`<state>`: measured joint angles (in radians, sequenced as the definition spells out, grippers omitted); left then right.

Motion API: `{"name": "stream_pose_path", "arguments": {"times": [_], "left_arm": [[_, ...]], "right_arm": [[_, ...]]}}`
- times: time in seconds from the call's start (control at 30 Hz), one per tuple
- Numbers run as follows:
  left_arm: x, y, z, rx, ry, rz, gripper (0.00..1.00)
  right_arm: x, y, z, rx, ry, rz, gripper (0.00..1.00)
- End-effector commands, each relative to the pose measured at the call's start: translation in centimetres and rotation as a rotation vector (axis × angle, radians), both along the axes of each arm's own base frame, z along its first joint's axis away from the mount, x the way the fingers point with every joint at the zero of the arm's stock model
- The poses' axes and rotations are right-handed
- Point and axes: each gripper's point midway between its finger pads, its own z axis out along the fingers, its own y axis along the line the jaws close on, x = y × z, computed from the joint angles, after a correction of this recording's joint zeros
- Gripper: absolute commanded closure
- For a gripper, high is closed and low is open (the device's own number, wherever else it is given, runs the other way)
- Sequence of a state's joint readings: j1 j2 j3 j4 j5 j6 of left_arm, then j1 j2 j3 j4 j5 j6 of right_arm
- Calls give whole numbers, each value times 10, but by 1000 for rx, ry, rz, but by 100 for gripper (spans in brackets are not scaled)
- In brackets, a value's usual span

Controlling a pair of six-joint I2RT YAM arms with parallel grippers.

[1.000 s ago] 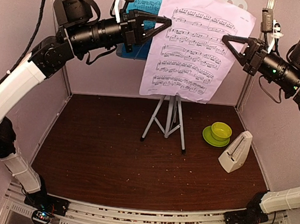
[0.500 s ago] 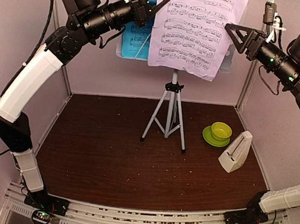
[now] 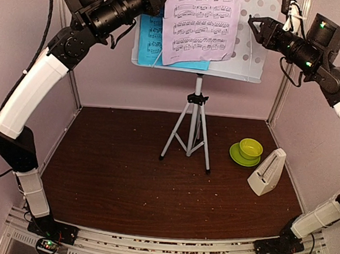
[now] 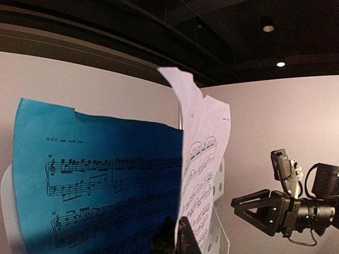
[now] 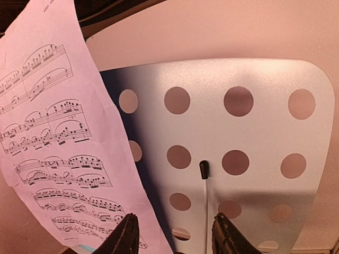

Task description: Set up the instrument practice props

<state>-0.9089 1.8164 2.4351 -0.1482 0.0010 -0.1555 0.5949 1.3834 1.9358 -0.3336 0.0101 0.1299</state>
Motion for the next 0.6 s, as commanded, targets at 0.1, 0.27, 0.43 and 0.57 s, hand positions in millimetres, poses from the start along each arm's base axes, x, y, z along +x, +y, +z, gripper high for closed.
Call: {"name": "stream_pose_path", "arguments": {"times": [0.1,0.27,0.43,0.57], "left_arm": [[-3,15,23,-81,-53,38,100],[-6,10,25,-77,-104,27,100],[-4,8,23,-72,-119,33,100],[-4,7,23,-71,-126,37,100]], "right_arm": [[23,-14,-16,-35,79,-139,57],[29,-14,-28,-59,106,-156,61],[34,-14,-36,-71,125,-168,64],[36,-9,-40,-75,132,-149,74]]}}
